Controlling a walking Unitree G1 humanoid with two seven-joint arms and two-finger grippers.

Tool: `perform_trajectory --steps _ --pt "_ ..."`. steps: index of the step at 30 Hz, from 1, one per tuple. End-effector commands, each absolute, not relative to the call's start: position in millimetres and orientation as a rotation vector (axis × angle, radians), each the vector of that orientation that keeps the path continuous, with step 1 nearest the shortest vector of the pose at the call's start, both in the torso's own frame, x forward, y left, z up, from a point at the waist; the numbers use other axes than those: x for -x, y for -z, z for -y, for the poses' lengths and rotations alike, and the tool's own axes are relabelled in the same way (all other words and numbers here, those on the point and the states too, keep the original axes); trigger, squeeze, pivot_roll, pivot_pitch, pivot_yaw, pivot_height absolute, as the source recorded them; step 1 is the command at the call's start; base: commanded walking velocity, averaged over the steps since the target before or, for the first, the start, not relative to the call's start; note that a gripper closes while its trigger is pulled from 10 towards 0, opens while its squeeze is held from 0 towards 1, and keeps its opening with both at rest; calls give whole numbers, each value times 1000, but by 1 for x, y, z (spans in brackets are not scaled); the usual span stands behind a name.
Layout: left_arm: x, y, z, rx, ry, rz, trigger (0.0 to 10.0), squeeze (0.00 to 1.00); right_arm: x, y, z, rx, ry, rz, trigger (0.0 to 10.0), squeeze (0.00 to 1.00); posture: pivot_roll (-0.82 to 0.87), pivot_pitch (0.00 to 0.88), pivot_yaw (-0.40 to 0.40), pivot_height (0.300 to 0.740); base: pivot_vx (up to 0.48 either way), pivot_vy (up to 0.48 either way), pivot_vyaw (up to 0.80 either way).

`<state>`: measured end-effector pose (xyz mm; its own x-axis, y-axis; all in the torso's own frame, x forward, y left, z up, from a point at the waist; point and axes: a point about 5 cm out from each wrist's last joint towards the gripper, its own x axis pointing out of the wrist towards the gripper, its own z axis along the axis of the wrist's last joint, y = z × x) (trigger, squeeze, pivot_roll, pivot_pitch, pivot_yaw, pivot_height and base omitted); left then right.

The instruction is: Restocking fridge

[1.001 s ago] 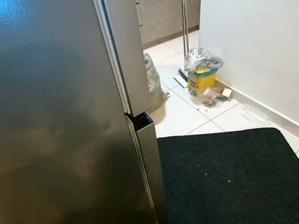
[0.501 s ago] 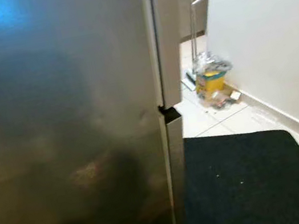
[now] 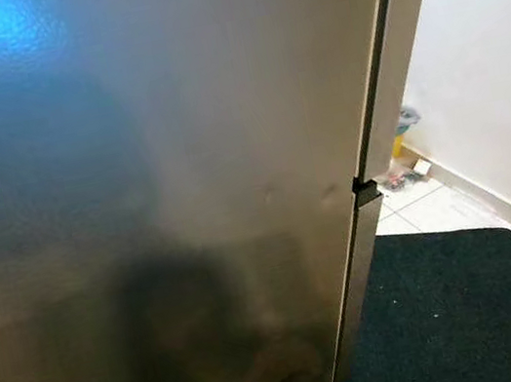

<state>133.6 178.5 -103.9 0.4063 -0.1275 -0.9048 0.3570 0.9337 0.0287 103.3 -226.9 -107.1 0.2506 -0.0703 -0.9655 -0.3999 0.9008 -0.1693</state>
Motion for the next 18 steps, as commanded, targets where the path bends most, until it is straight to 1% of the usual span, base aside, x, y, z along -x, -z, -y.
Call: perform_trajectory --steps 1,4,11,15,18 --pt "-127 106 -173 -204 319 -1136 10000 0 -102 107 230 429 -227 -1312 10000 0 -82 0 -23 740 0 0 0" --pt "-128 106 -173 -203 319 -1134 10000 0 -102 107 230 433 -224 -1316 10000 0 -82 0 -24 740 0 0 0" --pt "-128 106 -173 -202 322 -1131 10000 0 -103 106 233 431 -199 -1308 10000 0 -83 0 -23 740 0 0 -765" --pt "-128 106 -173 -200 323 -1132 10000 0 -110 103 239 424 -161 -1280 10000 0 -83 0 -23 740 0 0 0" --pt "-127 106 -173 -198 326 -1134 10000 0 -126 96 246 433 -131 -1222 10000 0 -86 0 -22 740 0 0 0"
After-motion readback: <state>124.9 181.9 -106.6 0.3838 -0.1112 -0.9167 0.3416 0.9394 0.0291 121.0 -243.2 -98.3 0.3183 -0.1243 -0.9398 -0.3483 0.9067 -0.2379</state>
